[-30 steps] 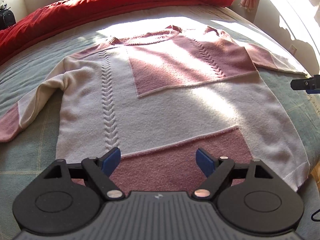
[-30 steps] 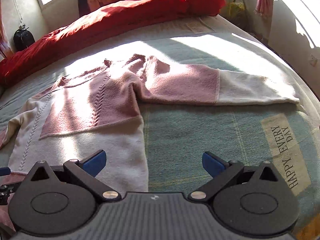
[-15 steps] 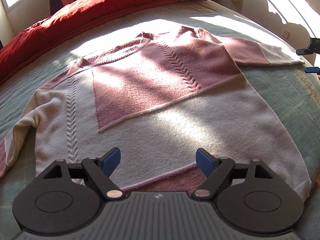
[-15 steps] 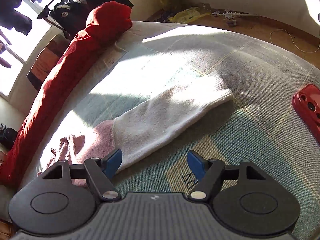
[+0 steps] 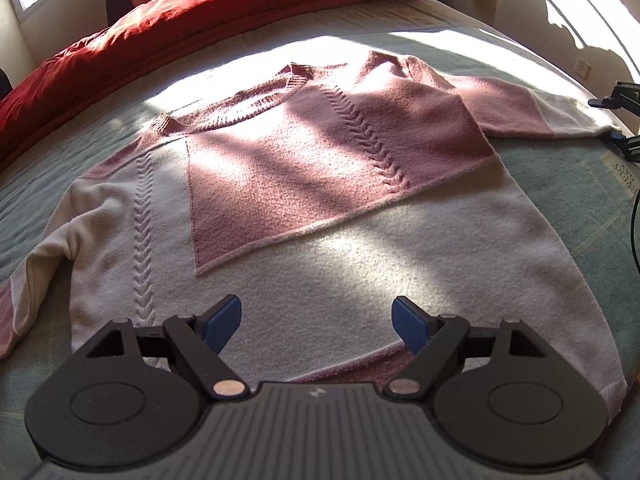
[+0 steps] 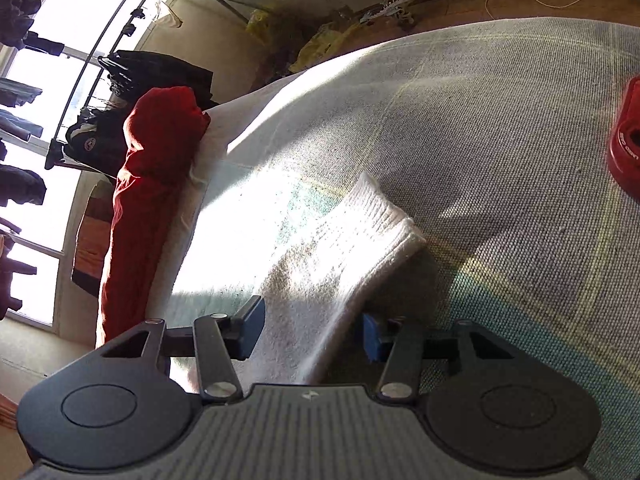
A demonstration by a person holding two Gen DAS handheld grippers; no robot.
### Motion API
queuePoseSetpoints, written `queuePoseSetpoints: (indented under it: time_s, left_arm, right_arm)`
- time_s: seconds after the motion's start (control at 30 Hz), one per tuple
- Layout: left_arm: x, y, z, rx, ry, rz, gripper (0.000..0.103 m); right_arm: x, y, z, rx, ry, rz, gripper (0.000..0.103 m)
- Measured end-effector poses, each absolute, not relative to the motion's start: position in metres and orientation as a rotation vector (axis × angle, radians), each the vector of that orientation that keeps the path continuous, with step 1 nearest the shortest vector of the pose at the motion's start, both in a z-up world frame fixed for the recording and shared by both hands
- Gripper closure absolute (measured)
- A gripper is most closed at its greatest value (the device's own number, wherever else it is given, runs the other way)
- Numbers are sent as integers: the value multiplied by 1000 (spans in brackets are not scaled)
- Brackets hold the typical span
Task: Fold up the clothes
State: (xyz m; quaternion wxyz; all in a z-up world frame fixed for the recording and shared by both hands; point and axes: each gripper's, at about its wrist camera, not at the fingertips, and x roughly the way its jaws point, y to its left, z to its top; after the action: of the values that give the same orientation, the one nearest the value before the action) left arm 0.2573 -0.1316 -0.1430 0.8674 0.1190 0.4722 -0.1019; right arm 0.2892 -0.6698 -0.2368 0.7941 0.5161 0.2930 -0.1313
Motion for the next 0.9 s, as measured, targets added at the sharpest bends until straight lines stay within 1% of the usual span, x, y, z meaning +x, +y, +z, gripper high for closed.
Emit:
queuePoseSetpoints:
  time_s: [0.03, 0.07, 0.1, 0.4, 0.57, 0.9]
  left_arm:
    - [258, -131, -143, 250, 987, -207, 21]
    - [258, -130, -142, 251, 987, -204, 21]
    - [258, -130, -142, 251, 988, -202, 21]
    - [257, -129, -142, 263, 987, -185, 21]
    - [257, -130, -143, 271, 992, -185, 21]
    - [258, -127, -146, 271, 1002, -175, 21]
  right_arm:
    - [292, -668, -236, 1083, 638, -301, 72]
    - [296, -667, -234, 1045, 657, -327, 91]
    - [298, -665, -233, 1013, 673, -344, 94]
    - [312, -672, -204, 850, 683, -325, 94]
    - [337, -681, -176, 697, 701, -335, 94]
    - [379, -679, -131, 458, 661, -317, 94]
